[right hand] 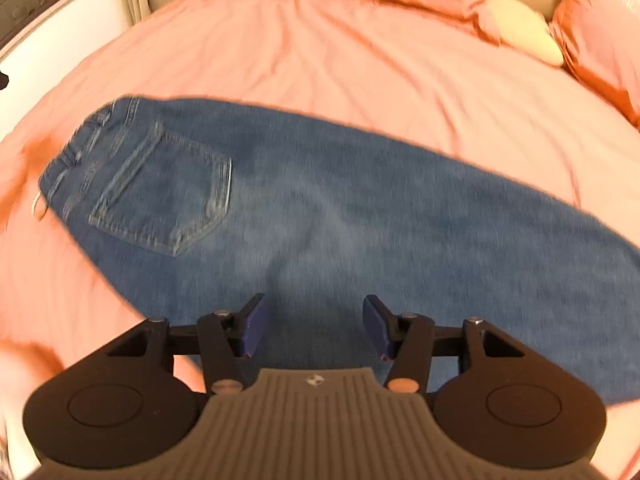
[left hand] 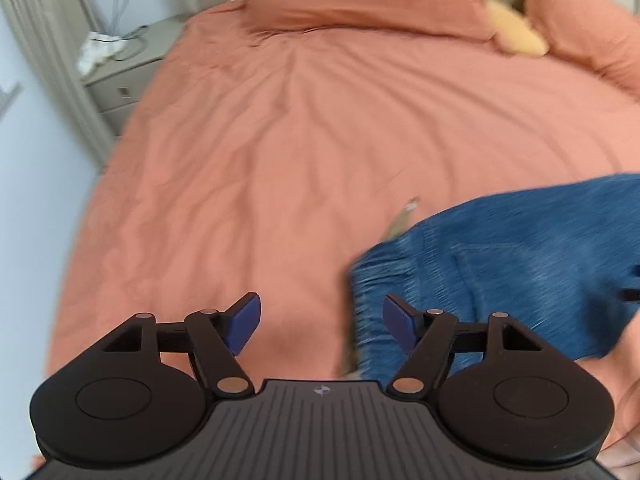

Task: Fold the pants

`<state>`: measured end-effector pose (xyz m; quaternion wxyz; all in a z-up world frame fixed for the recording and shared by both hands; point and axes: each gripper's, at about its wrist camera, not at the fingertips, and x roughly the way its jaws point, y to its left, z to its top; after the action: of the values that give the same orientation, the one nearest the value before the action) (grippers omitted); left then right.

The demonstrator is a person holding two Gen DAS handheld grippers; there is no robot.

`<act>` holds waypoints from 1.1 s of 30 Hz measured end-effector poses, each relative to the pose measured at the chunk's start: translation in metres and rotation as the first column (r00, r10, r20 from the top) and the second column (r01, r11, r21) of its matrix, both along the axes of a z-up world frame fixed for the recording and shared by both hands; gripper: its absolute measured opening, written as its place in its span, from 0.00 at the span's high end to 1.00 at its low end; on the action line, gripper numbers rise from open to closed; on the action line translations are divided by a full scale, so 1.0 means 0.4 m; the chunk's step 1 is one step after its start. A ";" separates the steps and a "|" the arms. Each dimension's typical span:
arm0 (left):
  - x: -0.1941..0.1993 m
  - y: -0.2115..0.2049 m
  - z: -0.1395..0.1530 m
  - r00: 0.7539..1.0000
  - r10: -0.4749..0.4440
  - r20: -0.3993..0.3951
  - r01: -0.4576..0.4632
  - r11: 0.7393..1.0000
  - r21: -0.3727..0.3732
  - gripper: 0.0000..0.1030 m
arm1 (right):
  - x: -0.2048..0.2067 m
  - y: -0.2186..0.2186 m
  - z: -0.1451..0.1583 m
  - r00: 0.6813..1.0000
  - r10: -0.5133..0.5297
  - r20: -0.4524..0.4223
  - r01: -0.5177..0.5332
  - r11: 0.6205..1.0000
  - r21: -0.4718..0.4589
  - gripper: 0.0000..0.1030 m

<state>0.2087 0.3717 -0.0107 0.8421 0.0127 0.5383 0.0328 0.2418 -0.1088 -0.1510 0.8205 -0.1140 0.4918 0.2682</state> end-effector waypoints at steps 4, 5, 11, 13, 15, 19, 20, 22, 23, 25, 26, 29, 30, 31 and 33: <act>0.018 -0.041 -0.115 0.997 -0.081 0.016 0.081 0.996 -0.043 0.20 | 0.030 0.081 -0.021 0.999 0.032 0.025 -0.032 0.999 0.009 0.59; 0.022 -0.050 -0.148 0.995 -0.101 0.009 0.101 0.993 -0.054 0.20 | 0.036 0.104 -0.026 0.999 0.043 0.028 -0.044 0.999 0.010 0.60; 0.033 -0.048 -0.307 0.992 -0.125 0.002 0.124 0.983 -0.136 0.20 | 0.069 0.248 -0.050 0.987 0.149 0.054 -0.149 0.989 0.000 0.75; 0.037 -0.019 -0.340 0.995 -0.093 0.023 0.096 0.973 -0.212 0.19 | 0.081 0.295 -0.053 0.980 0.188 0.068 -0.188 0.982 -0.003 0.76; 0.041 0.018 -0.367 0.998 -0.047 0.037 0.056 0.951 -0.305 0.17 | 0.088 0.337 -0.052 0.970 0.225 0.088 -0.226 0.974 0.002 0.77; 0.053 0.086 -0.407 0.997 0.051 0.064 -0.015 0.884 -0.467 0.15 | 0.121 0.430 -0.055 0.953 0.277 0.118 -0.281 0.959 0.019 0.77; 0.055 0.096 -0.413 0.995 0.061 0.076 -0.015 0.869 -0.495 0.16 | 0.131 0.454 -0.057 0.951 0.287 0.118 -0.292 0.956 0.024 0.77; 0.063 0.105 -0.418 0.993 0.067 0.101 -0.003 0.847 -0.531 0.22 | 0.147 0.503 -0.063 0.943 0.310 0.124 -0.314 0.949 0.018 0.77; 0.064 0.106 -0.415 0.990 0.074 0.121 0.002 0.845 -0.535 0.31 | 0.155 0.526 -0.069 0.939 0.319 0.130 -0.322 0.947 0.002 0.77; 0.055 0.101 -0.392 0.981 0.074 0.177 0.035 0.839 -0.543 0.44 | 0.175 0.571 -0.090 0.937 0.325 0.124 -0.322 0.946 -0.049 0.77; 0.046 0.091 -0.375 0.975 0.072 0.211 0.052 0.845 -0.533 0.50 | 0.187 0.585 -0.105 0.940 0.322 0.111 -0.317 0.946 -0.065 0.77; 0.000 0.013 -0.310 0.941 -0.053 0.334 0.197 0.889 -0.413 0.78 | 0.208 0.599 -0.137 0.947 0.312 0.069 -0.307 0.949 -0.074 0.77; -0.018 -0.019 -0.292 0.928 -0.111 0.356 0.256 0.884 -0.391 0.79 | 0.208 0.597 -0.141 0.947 0.313 0.069 -0.308 0.949 -0.072 0.77; -0.031 -0.047 -0.284 0.918 -0.157 0.365 0.300 0.875 -0.381 0.81 | 0.206 0.595 -0.141 0.946 0.315 0.071 -0.310 0.948 -0.068 0.77; -0.059 -0.099 -0.282 0.904 -0.222 0.366 0.355 0.867 -0.351 0.84 | 0.203 0.593 -0.139 0.945 0.317 0.078 -0.312 0.948 -0.064 0.77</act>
<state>0.1851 0.3322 -0.1236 0.8955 -0.0878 0.3842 -0.2069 0.3229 0.1282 -0.2066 0.7847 -0.2232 0.4376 0.3780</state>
